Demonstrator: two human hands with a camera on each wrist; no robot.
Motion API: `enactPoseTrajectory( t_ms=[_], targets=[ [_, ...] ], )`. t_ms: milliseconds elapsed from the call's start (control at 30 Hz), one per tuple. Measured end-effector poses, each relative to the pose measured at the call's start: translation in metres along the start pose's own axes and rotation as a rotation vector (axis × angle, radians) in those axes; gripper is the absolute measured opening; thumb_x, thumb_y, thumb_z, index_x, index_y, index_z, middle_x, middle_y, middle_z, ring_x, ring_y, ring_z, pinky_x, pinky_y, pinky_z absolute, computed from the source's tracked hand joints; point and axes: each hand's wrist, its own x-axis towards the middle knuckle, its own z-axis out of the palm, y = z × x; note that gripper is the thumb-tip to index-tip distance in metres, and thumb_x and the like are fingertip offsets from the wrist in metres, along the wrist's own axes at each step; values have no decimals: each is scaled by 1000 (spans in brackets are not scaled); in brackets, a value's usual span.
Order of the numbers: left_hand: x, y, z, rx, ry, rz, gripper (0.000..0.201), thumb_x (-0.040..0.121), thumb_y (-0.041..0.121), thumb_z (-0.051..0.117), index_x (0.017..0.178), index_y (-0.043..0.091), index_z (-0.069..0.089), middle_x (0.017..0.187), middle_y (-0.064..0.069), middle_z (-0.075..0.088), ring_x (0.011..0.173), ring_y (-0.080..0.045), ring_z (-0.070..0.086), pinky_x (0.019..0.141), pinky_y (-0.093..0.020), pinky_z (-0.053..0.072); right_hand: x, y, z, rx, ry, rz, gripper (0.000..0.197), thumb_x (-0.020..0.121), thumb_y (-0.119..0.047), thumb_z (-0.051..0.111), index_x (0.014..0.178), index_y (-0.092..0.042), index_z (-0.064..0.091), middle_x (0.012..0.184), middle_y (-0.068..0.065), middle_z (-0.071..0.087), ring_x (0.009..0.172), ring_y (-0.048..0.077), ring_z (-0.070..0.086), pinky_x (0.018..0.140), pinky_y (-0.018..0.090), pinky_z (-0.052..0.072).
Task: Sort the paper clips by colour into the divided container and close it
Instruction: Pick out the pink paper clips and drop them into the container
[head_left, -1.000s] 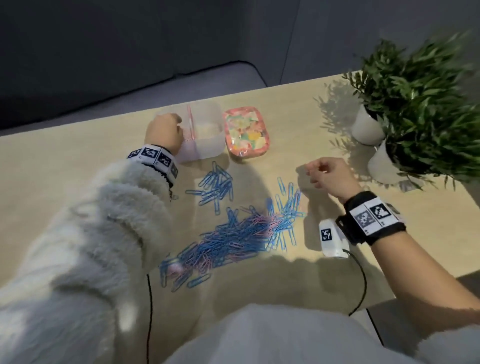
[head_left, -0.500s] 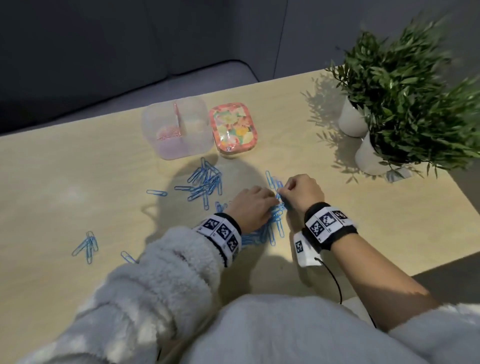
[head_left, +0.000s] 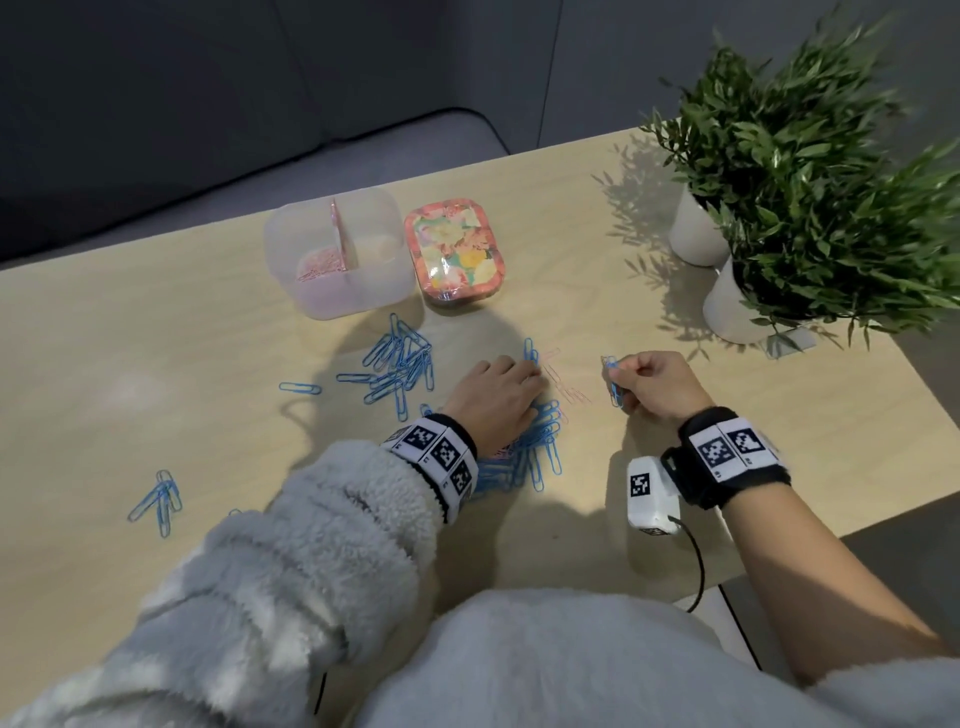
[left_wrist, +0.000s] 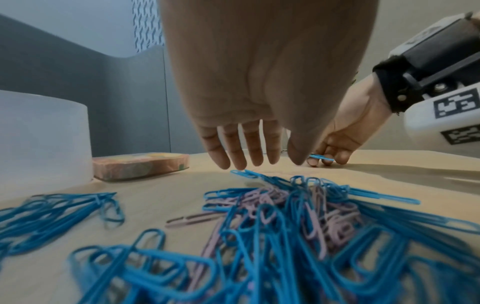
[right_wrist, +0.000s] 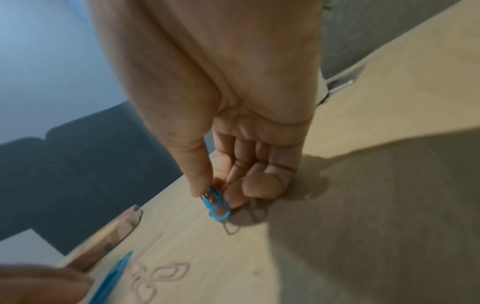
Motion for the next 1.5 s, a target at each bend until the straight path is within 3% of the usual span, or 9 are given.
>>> enactPoseTrajectory(
  t_ms=[133, 300, 500, 633, 733, 1000, 1200, 1367, 1500],
  targets=[
    [-1, -2, 2, 72, -30, -35, 32, 95, 26, 38, 118, 10, 53, 126, -8, 50, 113, -29, 47, 92, -40, 37, 2, 3, 0, -121, 38, -52, 15, 88, -6, 57, 80, -6, 70, 75, 7, 62, 50, 0, 55, 58, 20, 43],
    [-4, -8, 1, 67, 73, -119, 23, 92, 20, 45, 105, 8, 60, 112, -12, 58, 102, -33, 51, 83, -41, 40, -9, -3, -3, -348, 180, -192, 29, 89, -5, 48, 110, -6, 67, 113, 14, 63, 100, 28, 60, 91, 26, 42],
    [3, 8, 8, -33, 5, 21, 30, 95, 23, 41, 119, 13, 55, 117, -8, 56, 104, -29, 51, 87, -40, 38, -23, -16, 10, -479, 256, -236, 16, 86, -12, 52, 84, -11, 67, 91, 15, 69, 85, 34, 61, 69, 31, 44],
    [-4, -2, 8, -50, 55, -43, 36, 93, 24, 33, 102, 6, 62, 101, -12, 62, 91, -34, 56, 77, -42, 44, -21, -24, 27, -530, 219, -219, 17, 82, -21, 58, 81, -6, 65, 90, 18, 66, 90, 35, 59, 74, 33, 43],
    [-7, -13, 4, -33, 4, -104, 29, 95, 22, 38, 109, 9, 59, 110, -9, 59, 101, -31, 52, 86, -41, 44, -20, -26, 36, -584, 75, -315, 18, 80, -24, 63, 75, -6, 60, 84, 14, 55, 91, 34, 54, 72, 30, 34],
    [42, -2, -10, -181, -23, -110, 43, 90, 10, 44, 134, 7, 42, 136, -12, 45, 121, -30, 42, 103, -34, 32, -42, -13, 44, -646, -88, -387, 46, 76, -17, 73, 119, -7, 60, 109, 14, 54, 110, 31, 47, 94, 30, 35],
    [70, 1, -8, -197, -121, -93, 36, 86, 19, 62, 120, 8, 58, 127, -12, 51, 118, -28, 45, 99, -36, 39, -50, -15, 50, -634, 25, -419, 25, 81, -6, 62, 106, -7, 68, 104, 15, 59, 104, 33, 53, 86, 33, 40],
    [68, 0, -7, -206, -133, -74, 22, 89, 5, 51, 104, 7, 66, 117, -14, 58, 111, -29, 54, 92, -34, 41, -53, -19, 51, -626, 85, -365, 22, 81, 1, 50, 94, -4, 68, 99, 19, 63, 99, 35, 56, 82, 35, 41],
    [55, -5, -6, -94, -115, -20, 27, 91, 1, 40, 113, 3, 55, 118, -15, 53, 113, -30, 47, 90, -35, 39, -53, -13, 54, -655, 83, -373, 21, 83, 1, 45, 91, -4, 63, 98, 18, 61, 98, 35, 53, 83, 35, 40]
  ],
)
